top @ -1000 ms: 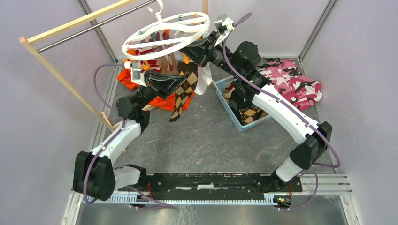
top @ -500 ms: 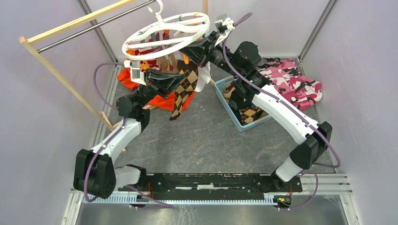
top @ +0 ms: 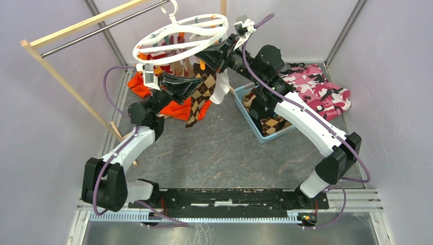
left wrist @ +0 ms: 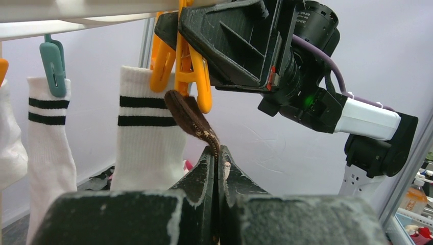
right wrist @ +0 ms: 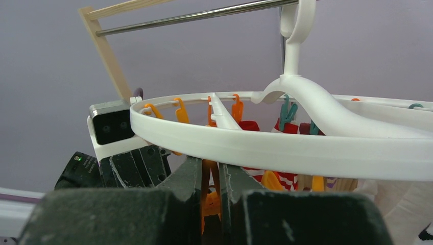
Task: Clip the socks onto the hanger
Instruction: Clamp the sock onto the hanger.
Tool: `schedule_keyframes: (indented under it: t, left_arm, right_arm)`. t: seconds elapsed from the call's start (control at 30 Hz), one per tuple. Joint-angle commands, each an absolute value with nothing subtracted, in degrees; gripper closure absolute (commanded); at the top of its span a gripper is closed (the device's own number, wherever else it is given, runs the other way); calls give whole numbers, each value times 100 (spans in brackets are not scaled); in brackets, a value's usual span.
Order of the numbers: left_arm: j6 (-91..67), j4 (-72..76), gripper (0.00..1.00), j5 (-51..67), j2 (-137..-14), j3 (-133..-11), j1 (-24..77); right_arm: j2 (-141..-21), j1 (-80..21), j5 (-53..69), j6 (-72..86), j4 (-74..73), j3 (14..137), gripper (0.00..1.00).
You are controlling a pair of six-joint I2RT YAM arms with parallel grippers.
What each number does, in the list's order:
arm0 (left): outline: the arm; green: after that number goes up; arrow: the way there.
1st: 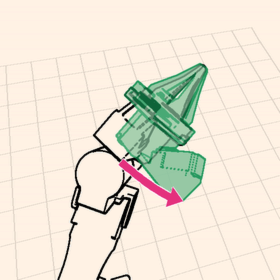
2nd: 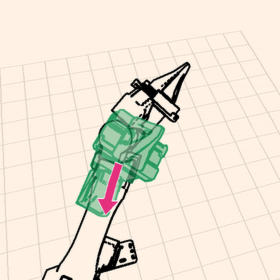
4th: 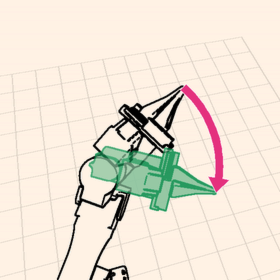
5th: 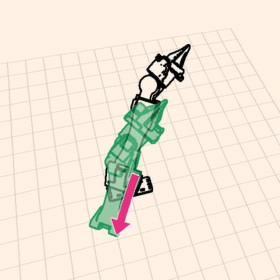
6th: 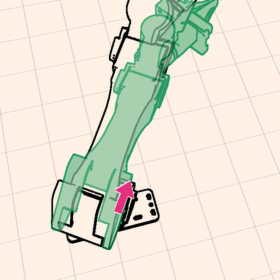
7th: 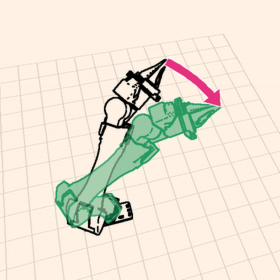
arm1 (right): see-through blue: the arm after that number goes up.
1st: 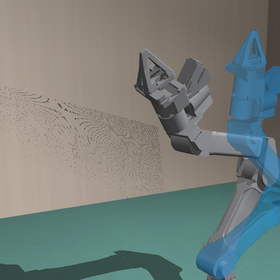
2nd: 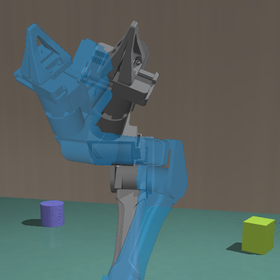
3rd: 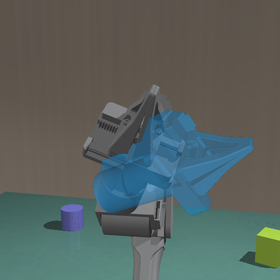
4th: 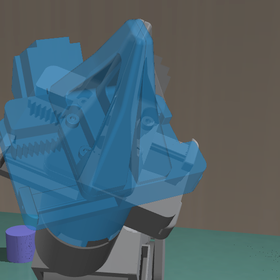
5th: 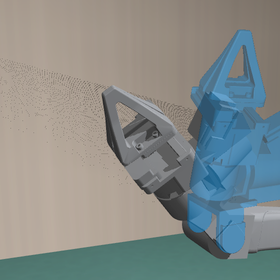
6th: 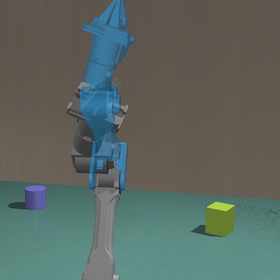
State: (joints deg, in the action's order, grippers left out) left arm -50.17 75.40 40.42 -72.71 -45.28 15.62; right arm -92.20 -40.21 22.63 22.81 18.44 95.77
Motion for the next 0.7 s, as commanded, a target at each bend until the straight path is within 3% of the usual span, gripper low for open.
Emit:
schedule_keyframes:
  t: [0.0,0.37,0.67]
  left_arm:
    - [-5218,7834,98,3821,-7319,-4818,1591]
    - [-5648,8371,98,3638,-7513,-4895,1591]
    - [-5131,7479,98,3699,-7338,-4683,1591]
  right_arm:
    - [-9023,-4007,2484,2435,1986,9587,100]
    - [-9016,-4006,2480,2454,2009,9582,99]
    - [-9007,-4007,2482,2548,2045,9604,96]
